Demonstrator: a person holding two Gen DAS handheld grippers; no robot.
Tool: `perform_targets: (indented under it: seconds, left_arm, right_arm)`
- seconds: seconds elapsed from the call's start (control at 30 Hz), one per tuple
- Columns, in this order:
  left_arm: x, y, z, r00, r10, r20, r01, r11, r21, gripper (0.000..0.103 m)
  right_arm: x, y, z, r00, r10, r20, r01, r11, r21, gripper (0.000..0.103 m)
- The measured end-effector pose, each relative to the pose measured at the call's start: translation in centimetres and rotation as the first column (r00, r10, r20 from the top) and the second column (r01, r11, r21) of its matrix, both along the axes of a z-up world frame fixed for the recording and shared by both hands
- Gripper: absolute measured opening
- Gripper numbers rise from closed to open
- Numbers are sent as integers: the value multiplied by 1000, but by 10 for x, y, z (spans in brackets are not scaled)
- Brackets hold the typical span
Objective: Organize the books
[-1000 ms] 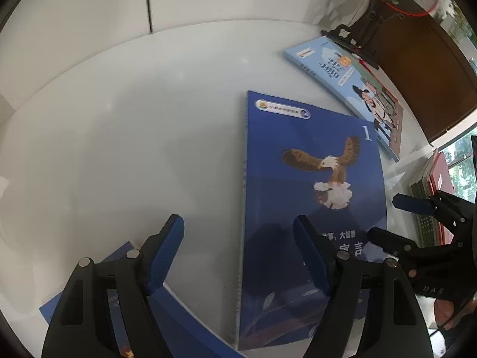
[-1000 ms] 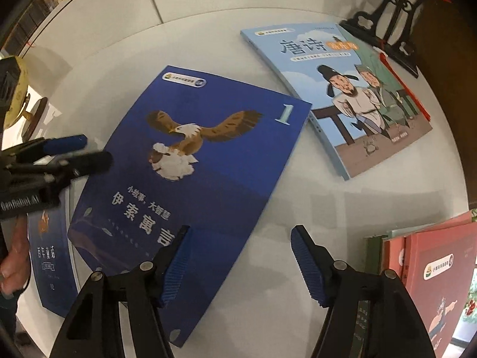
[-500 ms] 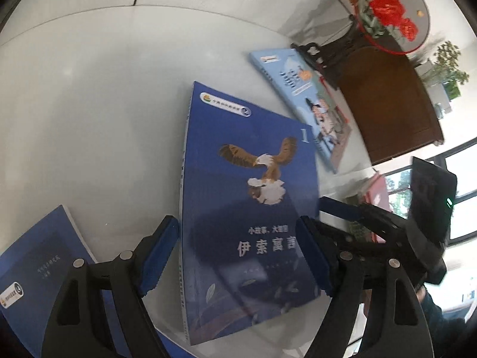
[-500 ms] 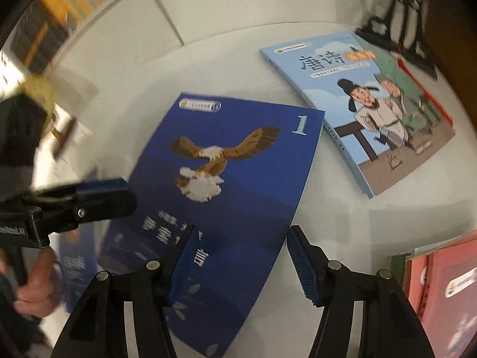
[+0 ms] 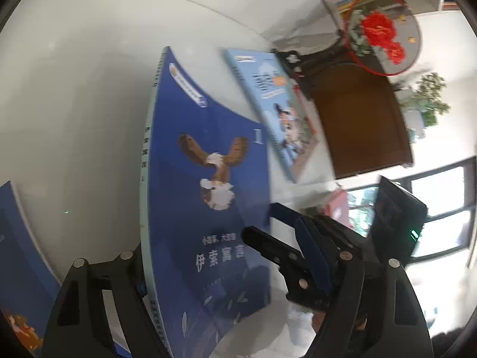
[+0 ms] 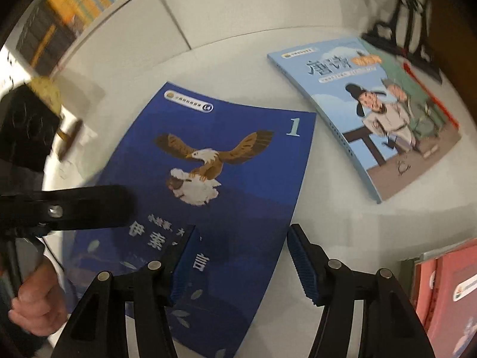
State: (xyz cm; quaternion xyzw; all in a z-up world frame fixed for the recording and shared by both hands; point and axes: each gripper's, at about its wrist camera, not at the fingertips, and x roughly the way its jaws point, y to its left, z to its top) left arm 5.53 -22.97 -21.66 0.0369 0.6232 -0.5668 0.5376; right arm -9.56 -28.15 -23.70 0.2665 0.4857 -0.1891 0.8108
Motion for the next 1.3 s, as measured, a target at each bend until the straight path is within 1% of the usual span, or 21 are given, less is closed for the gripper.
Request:
perform_targets:
  seconds: [0.03, 0.07, 0.1, 0.17, 0.27, 0.33, 0.4, 0.47, 0.5, 0.57, 0.7, 0.73, 0.83, 0.93, 0.97, 1.03, 1.1, 1.17, 1.3]
  left_arm:
    - [2, 0, -1, 999, 23, 27, -24, 999, 27, 60]
    - [4, 0, -3, 998, 39, 47, -42, 998, 52, 46]
    - [6, 0, -5, 998, 43, 50, -46, 997, 69, 37]
    - [6, 0, -9, 997, 41, 58, -47, 994, 98, 26]
    - [2, 2, -11, 996, 37, 77, -46, 992, 118, 20]
    - [2, 1, -13, 996, 45, 71, -54, 991, 125, 20]
    - [3, 1, -13, 997, 52, 65, -60, 989, 135, 18]
    - [5, 0, -14, 997, 65, 42, -71, 985, 155, 18]
    - [5, 0, -14, 997, 69, 35, -74, 984, 163, 17]
    - [4, -2, -11, 997, 67, 39, -73, 982, 176, 16]
    - [4, -3, -9, 997, 73, 39, -80, 975, 205, 16]
    - [4, -2, -9, 997, 73, 42, -80, 975, 208, 16]
    - [7, -1, -11, 996, 84, 20, -87, 970, 226, 16]
    - [9, -2, -12, 995, 102, -2, -99, 964, 247, 16]
    - [9, -3, -11, 995, 102, 2, -99, 963, 251, 16]
    - [8, -4, -9, 995, 100, 12, -99, 961, 256, 16]
    - [9, -3, -12, 993, 113, -19, -104, 956, 276, 16]
    - [9, -3, -16, 991, 125, -52, -105, 951, 292, 16]
    - [7, -4, -18, 991, 123, -55, -102, 952, 290, 16]
  right_arm:
    - [-8, -4, 2, 1000, 0, 3, 0, 1000, 6, 61]
    - [-10, -6, 2, 1000, -6, 6, 6, 1000, 16, 61]
    - [-13, -8, 2, 1000, -13, 4, 13, 1000, 27, 61]
    - [-17, -9, 2, 1000, -13, -15, 13, 999, 40, 61]
    - [-25, -2, 5, 999, -3, -38, 5, 999, 47, 62]
    - [-30, 8, 5, 998, 12, -60, -9, 998, 54, 63]
    - [-38, 18, 4, 997, 8, -80, -2, 997, 78, 63]
    - [-48, 30, 8, 997, 2, -80, 5, 996, 85, 63]
    - [-52, 38, 11, 997, -2, -82, 7, 998, 69, 63]
    - [-62, 62, 19, 996, 2, -93, -1, 1000, 8, 64]
    - [-69, 107, 21, 993, 24, -114, -31, 998, -61, 73]
    - [-73, 112, 20, 993, 18, -120, -27, 997, -75, 73]
    - [-72, 116, 11, 993, -9, -122, 2, 998, -57, 73]
    - [-71, 111, 1, 992, -49, -120, 44, 998, -40, 74]
    - [-71, 109, 2, 993, -58, -105, 54, 998, -40, 74]
    - [-70, 104, 1, 993, -83, -87, 81, 996, -27, 77]
    - [-69, 101, 0, 992, -97, -86, 93, 994, -48, 81]
    - [-66, 100, -2, 988, -111, -106, 100, 990, -101, 83]
    - [-61, 100, -7, 981, -142, -131, 118, 977, -178, 86]
